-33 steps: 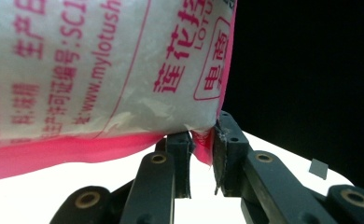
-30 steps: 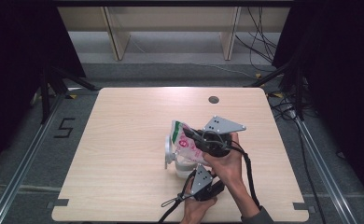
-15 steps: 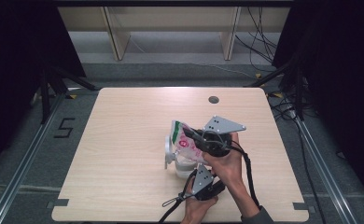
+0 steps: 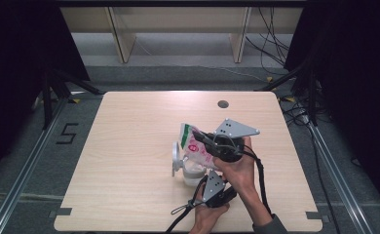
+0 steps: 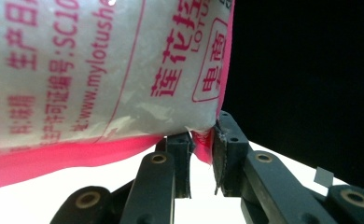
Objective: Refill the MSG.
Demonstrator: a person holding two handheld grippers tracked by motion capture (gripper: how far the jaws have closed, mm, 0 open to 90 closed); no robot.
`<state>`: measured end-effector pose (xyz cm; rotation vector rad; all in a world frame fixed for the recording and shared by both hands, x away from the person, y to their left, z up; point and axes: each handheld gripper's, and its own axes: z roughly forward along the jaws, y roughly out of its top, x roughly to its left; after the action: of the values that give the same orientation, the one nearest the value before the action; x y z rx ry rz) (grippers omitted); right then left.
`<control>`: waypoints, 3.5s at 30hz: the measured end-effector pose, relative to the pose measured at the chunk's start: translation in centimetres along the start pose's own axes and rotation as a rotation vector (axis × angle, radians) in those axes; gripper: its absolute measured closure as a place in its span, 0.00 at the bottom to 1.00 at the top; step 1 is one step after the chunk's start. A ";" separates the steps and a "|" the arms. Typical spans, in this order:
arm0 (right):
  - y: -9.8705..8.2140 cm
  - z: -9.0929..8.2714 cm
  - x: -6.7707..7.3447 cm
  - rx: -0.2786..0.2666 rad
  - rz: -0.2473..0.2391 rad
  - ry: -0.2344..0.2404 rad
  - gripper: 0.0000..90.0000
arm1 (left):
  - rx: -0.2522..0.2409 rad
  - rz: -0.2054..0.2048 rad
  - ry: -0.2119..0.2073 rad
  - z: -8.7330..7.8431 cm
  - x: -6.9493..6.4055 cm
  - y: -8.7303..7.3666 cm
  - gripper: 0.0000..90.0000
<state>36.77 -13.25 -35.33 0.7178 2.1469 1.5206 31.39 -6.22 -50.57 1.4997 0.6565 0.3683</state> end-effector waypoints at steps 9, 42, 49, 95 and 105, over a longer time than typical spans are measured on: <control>-0.2 0.4 0.0 0.008 0.001 -0.001 1.00 | 0.003 -0.002 0.005 0.1 0.1 -0.2 0.87; -0.4 0.8 0.0 0.019 -0.019 0.004 1.00 | 0.005 -0.011 0.000 0.1 0.2 -0.4 0.87; -0.4 0.7 0.2 0.027 0.004 -0.003 1.00 | 0.004 -0.009 0.002 0.1 0.2 -0.4 0.87; -0.4 0.8 0.1 0.024 0.002 0.003 1.00 | 0.007 -0.009 0.009 0.1 0.2 -0.4 0.87; -0.6 1.0 0.3 0.028 0.003 -0.002 1.00 | 0.005 -0.013 0.006 0.1 0.3 -0.5 0.87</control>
<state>37.03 -12.50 -36.19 0.7326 2.1707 1.4932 31.59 -6.20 -51.11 1.4992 0.6720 0.3614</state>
